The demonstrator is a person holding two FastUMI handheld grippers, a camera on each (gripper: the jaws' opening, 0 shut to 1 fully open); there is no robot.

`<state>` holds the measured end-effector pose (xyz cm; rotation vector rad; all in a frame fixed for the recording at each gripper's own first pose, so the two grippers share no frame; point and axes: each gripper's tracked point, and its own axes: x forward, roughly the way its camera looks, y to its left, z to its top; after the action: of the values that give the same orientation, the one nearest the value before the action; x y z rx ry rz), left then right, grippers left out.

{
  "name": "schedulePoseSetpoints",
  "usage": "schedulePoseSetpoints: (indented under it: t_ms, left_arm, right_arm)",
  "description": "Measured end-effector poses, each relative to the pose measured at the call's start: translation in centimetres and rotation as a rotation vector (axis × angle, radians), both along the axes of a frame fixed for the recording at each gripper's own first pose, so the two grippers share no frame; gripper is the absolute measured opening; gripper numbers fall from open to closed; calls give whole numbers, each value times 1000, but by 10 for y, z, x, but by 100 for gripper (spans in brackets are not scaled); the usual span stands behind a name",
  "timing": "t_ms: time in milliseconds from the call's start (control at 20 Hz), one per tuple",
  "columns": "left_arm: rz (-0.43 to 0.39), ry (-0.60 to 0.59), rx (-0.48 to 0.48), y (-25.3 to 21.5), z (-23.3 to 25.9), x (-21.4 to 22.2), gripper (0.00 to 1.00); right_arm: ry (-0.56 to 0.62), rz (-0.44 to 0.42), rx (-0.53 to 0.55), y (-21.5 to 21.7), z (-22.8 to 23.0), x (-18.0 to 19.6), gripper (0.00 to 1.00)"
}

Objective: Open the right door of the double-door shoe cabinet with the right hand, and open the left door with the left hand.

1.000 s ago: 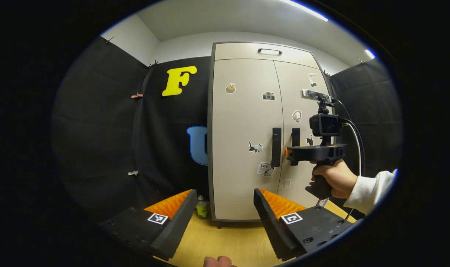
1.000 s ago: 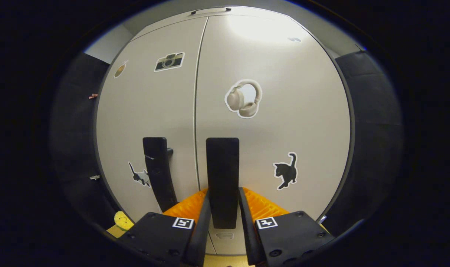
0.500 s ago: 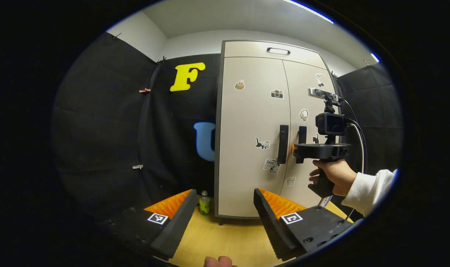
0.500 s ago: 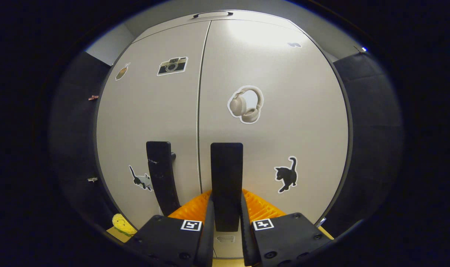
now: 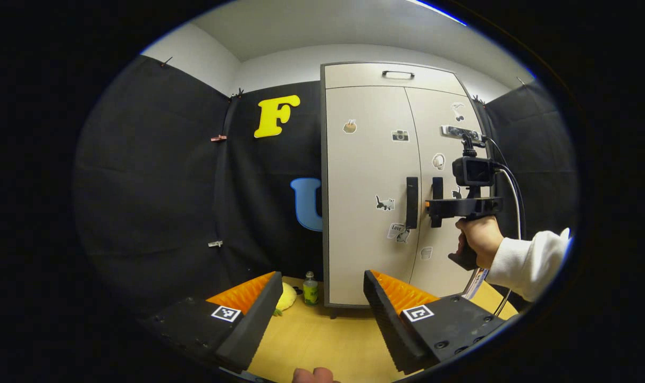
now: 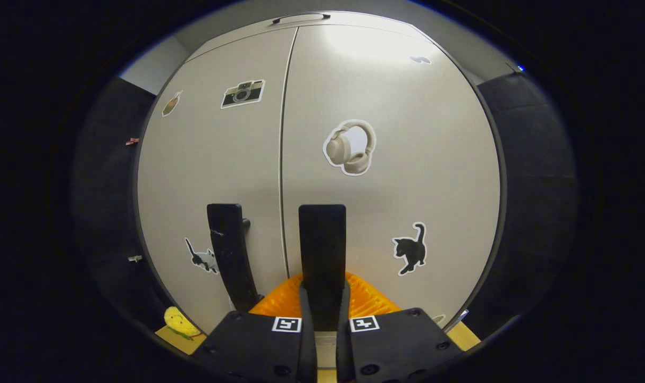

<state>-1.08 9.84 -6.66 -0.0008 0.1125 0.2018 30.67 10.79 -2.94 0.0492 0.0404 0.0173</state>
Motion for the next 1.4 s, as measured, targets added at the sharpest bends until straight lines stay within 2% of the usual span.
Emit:
schedulePoseSetpoints:
  t_ms: [50, 450, 900, 1400]
  left_arm:
    - [2, -4, 5, 0, 2, -2, 95]
    - [-16, -20, 4, -22, 13, -15, 95]
    - [-63, -23, 17, -50, 19, -21, 95]
    - [-114, -13, -24, -76, 15, -13, 95]
  right_arm:
    - [4, 5, 7, 1, 1, -3, 13]
    - [18, 101, 26, -3, 4, -32, 13]
    - [12, 132, 44, -17, 7, -57, 13]
    - [-6, 143, 59, -37, 8, -83, 13]
